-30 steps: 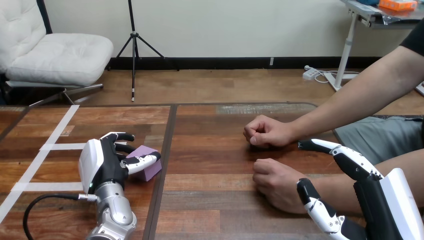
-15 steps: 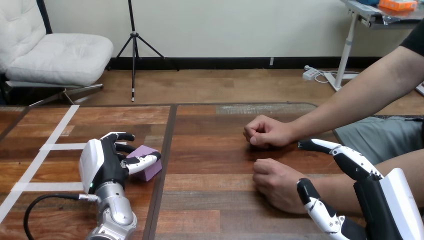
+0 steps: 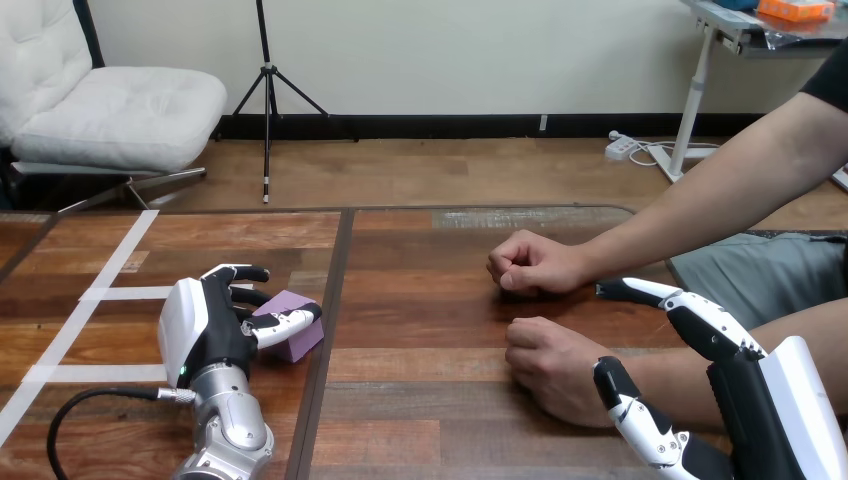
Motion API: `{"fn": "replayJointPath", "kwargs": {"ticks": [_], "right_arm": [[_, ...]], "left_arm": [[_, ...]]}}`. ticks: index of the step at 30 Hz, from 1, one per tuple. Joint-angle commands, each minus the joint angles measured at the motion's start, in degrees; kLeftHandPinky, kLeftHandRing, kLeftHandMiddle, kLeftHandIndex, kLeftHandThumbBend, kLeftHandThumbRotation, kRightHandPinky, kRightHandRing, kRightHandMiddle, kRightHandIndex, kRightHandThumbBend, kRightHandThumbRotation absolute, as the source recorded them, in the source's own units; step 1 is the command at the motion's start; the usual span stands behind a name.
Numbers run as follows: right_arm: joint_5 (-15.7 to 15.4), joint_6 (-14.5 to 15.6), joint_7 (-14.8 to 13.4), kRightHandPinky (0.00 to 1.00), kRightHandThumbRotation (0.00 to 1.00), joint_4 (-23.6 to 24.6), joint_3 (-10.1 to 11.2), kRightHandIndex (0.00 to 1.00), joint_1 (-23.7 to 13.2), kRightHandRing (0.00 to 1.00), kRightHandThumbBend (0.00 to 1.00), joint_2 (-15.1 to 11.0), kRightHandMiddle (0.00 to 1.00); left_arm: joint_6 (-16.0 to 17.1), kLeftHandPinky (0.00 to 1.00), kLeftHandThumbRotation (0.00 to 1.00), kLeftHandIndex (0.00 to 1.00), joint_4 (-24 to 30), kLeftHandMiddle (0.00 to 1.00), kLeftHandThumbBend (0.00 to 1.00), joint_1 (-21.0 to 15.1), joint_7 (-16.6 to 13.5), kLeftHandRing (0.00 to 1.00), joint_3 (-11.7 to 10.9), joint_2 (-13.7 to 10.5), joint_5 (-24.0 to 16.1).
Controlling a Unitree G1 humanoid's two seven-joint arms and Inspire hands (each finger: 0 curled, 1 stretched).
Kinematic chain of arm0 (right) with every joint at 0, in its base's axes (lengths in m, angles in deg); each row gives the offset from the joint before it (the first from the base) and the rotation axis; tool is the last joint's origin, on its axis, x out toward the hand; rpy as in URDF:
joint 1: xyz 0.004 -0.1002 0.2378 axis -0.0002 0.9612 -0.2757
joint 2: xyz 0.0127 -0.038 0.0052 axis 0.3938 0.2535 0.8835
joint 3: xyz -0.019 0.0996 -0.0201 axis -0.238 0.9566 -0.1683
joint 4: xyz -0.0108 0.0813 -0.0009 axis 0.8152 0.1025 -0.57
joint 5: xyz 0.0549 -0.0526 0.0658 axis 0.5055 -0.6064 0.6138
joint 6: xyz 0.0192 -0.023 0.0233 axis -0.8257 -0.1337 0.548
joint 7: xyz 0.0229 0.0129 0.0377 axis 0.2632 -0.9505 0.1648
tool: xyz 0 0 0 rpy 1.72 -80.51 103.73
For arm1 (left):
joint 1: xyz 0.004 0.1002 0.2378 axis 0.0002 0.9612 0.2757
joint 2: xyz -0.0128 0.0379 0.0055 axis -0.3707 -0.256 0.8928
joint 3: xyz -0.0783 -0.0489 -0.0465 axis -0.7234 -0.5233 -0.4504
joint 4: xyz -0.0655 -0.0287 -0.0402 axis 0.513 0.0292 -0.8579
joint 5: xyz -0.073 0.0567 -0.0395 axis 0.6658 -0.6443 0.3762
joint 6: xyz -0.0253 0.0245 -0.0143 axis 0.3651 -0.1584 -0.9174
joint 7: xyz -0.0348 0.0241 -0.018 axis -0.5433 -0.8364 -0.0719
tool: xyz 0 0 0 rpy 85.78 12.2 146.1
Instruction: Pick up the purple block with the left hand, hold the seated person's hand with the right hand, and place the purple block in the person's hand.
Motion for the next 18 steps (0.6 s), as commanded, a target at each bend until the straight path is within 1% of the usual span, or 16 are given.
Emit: {"fn": "replayJointPath", "kwargs": {"ticks": [1,18], "right_arm": [[0.42,-0.38,-0.26,0.83,0.59,0.70,0.06,0.74,-3.29,0.79,0.44,-0.62,0.77],[0.65,-0.23,-0.08,0.83,0.58,0.41,-0.09,0.74,-3.83,0.79,0.43,-0.71,0.77]], "left_arm": [[1.54,0.54,0.00,0.63,1.21,0.53,0.68,-2.87,-0.86,0.50,0.11,-0.21,-0.24],[2.44,0.51,0.00,0.63,1.42,0.53,0.68,-3.38,-0.83,0.49,-0.61,0.43,0.46]]}}
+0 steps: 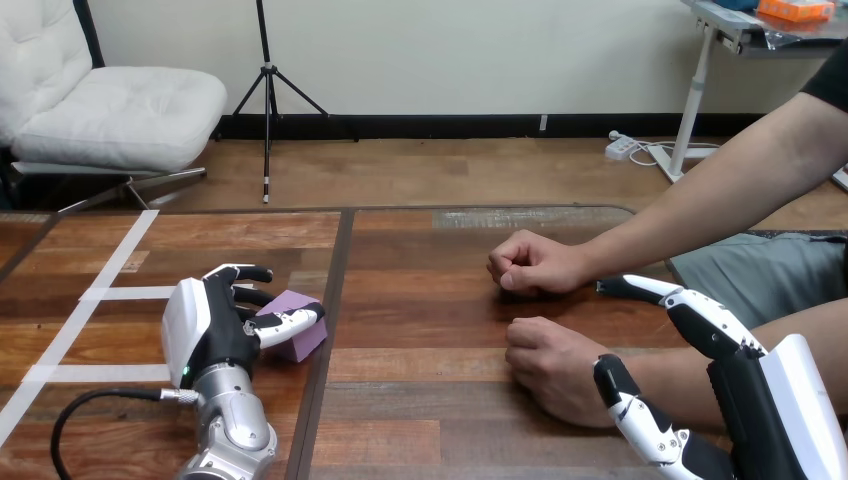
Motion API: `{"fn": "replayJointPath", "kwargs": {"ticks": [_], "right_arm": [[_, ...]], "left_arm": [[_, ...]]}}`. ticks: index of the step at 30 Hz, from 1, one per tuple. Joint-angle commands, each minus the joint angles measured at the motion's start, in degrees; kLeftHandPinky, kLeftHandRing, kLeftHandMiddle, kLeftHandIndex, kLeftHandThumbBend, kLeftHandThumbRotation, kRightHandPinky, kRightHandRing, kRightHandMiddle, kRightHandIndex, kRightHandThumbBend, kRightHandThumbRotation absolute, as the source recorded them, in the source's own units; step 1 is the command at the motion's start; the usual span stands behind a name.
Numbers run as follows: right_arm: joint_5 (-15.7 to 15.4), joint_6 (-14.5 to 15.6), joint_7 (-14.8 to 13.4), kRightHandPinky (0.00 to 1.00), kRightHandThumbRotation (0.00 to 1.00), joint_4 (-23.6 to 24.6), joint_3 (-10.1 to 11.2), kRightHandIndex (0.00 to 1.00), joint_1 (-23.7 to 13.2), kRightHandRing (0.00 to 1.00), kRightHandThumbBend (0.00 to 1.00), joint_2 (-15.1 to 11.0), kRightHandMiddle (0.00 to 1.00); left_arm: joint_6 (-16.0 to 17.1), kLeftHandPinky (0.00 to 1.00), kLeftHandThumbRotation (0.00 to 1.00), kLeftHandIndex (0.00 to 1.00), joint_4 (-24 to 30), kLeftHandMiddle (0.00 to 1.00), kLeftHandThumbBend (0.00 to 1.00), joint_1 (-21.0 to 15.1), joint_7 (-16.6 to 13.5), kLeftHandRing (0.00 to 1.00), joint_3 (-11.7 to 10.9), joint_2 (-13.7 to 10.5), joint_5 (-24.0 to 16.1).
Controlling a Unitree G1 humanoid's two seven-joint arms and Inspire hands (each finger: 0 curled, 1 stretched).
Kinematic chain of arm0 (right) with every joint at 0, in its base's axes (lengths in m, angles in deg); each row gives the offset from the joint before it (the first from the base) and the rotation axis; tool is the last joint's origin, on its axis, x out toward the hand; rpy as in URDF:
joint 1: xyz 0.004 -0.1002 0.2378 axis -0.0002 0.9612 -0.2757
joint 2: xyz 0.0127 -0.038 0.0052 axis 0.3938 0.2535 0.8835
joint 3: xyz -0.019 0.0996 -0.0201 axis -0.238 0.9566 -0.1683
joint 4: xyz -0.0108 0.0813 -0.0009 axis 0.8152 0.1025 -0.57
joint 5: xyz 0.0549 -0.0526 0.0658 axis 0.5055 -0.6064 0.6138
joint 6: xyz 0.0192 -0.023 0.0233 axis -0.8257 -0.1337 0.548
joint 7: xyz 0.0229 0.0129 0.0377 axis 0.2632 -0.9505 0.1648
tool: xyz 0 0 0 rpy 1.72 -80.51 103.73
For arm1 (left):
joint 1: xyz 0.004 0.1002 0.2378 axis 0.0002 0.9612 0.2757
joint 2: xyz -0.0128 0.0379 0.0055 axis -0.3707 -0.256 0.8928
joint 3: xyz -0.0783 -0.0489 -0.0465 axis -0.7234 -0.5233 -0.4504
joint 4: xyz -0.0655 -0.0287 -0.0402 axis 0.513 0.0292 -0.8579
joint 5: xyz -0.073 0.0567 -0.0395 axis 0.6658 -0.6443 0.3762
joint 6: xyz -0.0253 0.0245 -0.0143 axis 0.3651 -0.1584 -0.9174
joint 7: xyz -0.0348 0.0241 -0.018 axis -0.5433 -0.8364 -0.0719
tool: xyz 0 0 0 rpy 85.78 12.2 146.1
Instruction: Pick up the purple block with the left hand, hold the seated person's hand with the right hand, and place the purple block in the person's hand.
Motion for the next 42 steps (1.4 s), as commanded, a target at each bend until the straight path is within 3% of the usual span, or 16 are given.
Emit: {"fn": "replayJointPath", "kwargs": {"ticks": [1,26,42], "right_arm": [[0.59,-0.26,-0.07,0.83,0.58,0.39,-0.08,0.74,-3.54,0.79,0.43,-0.71,0.77],[0.86,-0.34,-0.02,0.83,0.55,-0.18,-0.07,0.75,-4.25,0.79,0.43,-0.92,0.77],[0.45,-0.30,0.13,0.83,0.54,-0.45,-0.02,0.75,-4.74,0.79,0.42,-1.26,0.78]], "left_arm": [[2.08,0.51,0.00,0.63,1.44,0.53,0.68,-3.39,-0.80,0.49,-0.28,-0.01,0.24],[5.42,0.52,0.00,0.61,1.71,0.52,0.69,-3.18,-1.18,0.49,-0.87,0.92,1.33],[9.73,0.49,0.00,0.61,2.23,0.52,0.70,-2.29,-0.41,0.49,-2.46,1.92,3.16]]}}
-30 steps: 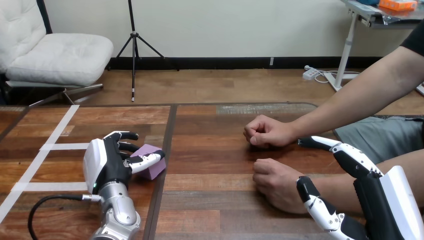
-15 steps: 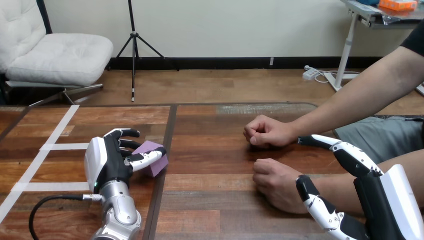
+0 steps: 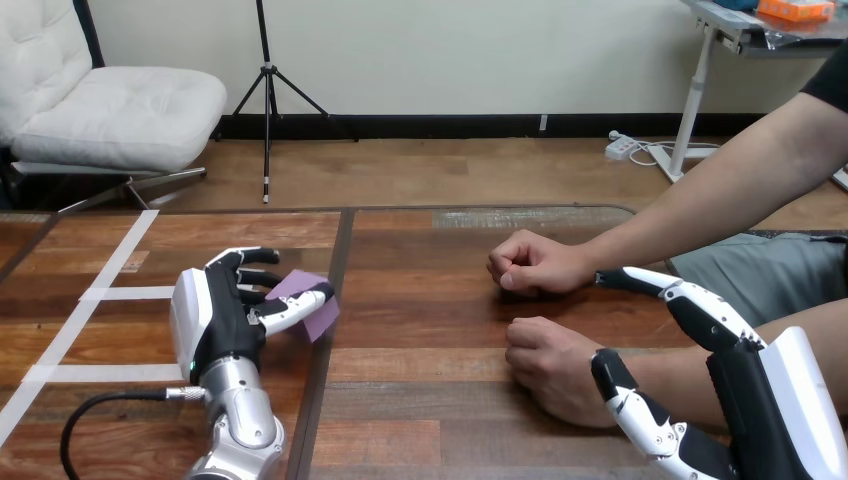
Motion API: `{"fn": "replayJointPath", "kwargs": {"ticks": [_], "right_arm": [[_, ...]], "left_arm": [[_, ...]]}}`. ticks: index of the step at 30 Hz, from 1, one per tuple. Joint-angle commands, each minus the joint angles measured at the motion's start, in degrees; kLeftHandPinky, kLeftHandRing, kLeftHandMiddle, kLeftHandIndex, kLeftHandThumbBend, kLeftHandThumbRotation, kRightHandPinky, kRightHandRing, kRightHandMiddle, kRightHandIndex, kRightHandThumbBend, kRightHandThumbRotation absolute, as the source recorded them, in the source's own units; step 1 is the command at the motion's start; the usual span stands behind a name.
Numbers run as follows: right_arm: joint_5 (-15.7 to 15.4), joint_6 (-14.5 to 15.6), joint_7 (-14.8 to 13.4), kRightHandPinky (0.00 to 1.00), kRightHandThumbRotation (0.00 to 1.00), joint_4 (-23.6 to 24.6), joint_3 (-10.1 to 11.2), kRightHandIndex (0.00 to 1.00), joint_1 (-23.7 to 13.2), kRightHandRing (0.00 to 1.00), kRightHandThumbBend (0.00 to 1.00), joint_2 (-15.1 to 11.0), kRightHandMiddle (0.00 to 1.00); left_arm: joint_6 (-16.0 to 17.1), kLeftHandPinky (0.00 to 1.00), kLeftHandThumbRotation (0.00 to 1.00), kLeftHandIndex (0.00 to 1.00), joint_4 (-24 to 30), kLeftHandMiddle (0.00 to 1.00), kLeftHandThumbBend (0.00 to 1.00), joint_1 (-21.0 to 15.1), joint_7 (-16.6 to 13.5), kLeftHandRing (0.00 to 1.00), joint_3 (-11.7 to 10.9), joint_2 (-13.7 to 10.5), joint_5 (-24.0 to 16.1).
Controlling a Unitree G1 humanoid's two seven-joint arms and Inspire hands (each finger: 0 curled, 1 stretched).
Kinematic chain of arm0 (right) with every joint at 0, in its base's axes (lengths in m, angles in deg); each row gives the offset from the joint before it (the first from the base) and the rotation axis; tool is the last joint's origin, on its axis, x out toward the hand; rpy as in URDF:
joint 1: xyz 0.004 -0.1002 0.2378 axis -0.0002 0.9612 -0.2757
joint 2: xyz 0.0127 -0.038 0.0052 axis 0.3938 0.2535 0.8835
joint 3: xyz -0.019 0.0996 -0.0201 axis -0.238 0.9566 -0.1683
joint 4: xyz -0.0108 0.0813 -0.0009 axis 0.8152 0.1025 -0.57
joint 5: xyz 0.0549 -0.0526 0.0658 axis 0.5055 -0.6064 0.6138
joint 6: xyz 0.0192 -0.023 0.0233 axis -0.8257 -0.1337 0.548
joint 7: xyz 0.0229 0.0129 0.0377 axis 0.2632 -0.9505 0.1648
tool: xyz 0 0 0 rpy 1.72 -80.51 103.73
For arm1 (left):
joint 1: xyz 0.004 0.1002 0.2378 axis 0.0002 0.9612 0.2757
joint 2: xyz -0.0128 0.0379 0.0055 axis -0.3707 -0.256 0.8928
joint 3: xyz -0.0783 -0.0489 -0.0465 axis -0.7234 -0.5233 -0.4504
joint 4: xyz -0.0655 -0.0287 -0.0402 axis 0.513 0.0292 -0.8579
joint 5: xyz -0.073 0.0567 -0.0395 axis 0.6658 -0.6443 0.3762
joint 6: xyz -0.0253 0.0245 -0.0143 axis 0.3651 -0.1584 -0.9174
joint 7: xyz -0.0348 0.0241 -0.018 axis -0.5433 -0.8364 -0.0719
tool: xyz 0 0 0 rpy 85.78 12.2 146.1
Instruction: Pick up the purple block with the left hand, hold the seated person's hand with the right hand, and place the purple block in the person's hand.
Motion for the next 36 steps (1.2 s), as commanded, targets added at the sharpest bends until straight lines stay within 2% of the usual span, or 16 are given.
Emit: {"fn": "replayJointPath", "kwargs": {"ticks": [1,6,18,36], "right_arm": [[0.33,-0.39,0.09,0.83,0.54,-0.26,0.01,0.75,-3.64,0.79,0.42,-1.23,0.78],[0.65,-0.37,0.23,0.83,0.54,-0.48,-0.10,0.75,-3.92,0.79,0.42,-1.26,0.78],[0.50,-0.41,0.28,0.83,0.54,-1.03,-0.24,0.76,-4.68,0.80,0.42,-1.28,0.78],[0.04,-0.02,0.27,0.83,0.52,-1.47,-0.67,0.76,-5.64,0.80,0.43,-1.01,0.79]], "left_arm": [[3.10,0.48,0.00,0.61,2.26,0.52,0.70,-2.25,-0.33,0.48,-0.64,0.78,0.81],[4.22,0.47,0.00,0.61,2.48,0.51,0.71,-2.02,-1.16,0.48,-0.37,1.04,0.62],[8.23,0.45,0.00,0.62,3.23,0.50,0.73,-1.23,-0.54,0.47,-0.66,1.78,1.65],[13.12,0.46,0.00,0.63,4.36,0.51,0.72,-0.19,2.51,0.47,-1.40,2.48,4.31]]}}
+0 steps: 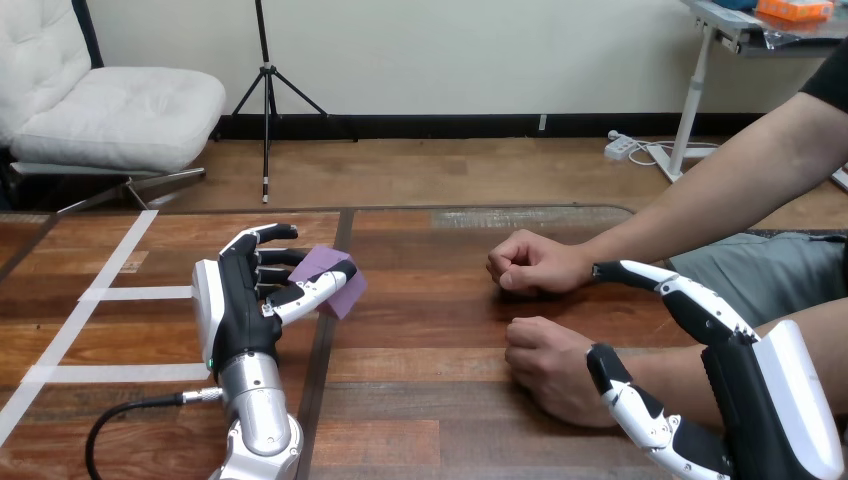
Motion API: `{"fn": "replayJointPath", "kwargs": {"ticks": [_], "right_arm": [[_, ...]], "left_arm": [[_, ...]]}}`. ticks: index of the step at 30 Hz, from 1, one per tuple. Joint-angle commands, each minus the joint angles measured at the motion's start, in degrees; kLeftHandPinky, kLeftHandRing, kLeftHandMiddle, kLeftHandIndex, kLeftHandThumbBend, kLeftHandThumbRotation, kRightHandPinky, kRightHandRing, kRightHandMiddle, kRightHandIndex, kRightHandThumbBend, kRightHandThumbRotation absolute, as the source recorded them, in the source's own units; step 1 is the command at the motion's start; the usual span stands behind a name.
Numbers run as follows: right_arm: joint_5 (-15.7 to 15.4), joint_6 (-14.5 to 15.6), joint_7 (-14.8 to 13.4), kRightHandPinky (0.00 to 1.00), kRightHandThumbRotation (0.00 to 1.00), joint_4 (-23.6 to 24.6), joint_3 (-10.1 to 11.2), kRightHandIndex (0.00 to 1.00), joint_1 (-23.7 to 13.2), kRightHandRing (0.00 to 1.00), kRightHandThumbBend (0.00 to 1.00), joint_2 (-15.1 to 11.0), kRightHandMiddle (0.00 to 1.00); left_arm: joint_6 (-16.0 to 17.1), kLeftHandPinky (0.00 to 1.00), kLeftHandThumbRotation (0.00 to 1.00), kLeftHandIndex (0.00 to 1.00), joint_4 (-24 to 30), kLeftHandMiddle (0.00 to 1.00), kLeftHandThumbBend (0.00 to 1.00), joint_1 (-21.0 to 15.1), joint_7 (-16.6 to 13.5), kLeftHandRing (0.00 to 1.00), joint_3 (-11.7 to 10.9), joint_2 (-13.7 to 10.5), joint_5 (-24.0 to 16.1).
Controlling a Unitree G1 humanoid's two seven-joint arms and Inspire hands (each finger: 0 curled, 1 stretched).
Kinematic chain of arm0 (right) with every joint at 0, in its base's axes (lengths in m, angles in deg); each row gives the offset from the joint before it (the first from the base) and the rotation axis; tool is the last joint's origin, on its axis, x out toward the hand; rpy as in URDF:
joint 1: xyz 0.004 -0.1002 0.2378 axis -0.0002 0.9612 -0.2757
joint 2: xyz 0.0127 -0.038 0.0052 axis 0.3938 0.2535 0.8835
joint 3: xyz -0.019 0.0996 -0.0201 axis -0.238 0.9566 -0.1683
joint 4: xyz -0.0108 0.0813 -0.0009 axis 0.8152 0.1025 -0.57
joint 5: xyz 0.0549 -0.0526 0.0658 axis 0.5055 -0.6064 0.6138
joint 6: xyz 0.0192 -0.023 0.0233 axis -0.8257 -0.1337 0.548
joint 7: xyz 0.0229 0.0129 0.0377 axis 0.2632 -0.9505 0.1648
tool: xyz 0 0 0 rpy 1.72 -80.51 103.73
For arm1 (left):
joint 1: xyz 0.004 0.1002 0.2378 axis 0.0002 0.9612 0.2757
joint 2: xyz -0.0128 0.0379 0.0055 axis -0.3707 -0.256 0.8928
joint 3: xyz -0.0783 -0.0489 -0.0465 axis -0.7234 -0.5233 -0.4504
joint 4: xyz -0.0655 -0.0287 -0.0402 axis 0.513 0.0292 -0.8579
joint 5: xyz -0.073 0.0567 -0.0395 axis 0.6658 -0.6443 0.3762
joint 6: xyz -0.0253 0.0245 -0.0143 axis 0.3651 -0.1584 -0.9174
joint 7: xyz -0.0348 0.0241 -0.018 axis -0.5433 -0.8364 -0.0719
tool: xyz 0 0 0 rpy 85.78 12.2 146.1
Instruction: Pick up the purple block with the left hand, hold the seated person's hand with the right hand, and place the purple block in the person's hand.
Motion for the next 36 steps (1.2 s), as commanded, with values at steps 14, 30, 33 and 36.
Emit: {"fn": "replayJointPath", "kwargs": {"ticks": [14,30,33,36], "right_arm": [[-0.42,-0.09,-0.26,0.82,0.50,-0.34,-0.28,0.76,-4.23,0.79,0.43,-0.95,0.79],[-0.35,0.55,-0.14,0.82,0.49,-0.58,0.05,0.76,-4.80,0.79,0.44,-1.21,0.79],[-0.45,0.72,-0.19,0.82,0.50,-0.59,0.20,0.76,-4.95,0.80,0.44,-1.31,0.79],[-0.46,0.97,-0.14,0.83,0.49,-0.53,0.41,0.77,-5.11,0.80,0.45,-1.45,0.80]], "left_arm": [[4.88,0.46,0.00,0.63,3.79,0.51,0.72,-0.88,2.26,0.47,-0.62,0.20,0.98],[7.86,0.51,0.00,0.63,4.63,0.52,0.72,0.07,4.73,0.49,-1.10,0.85,1.96],[8.45,0.51,0.00,0.63,4.92,0.52,0.72,0.31,5.62,0.50,-1.35,1.11,2.48],[9.07,0.52,0.00,0.63,5.22,0.52,0.72,0.59,6.35,0.50,-1.49,1.37,2.94]]}}
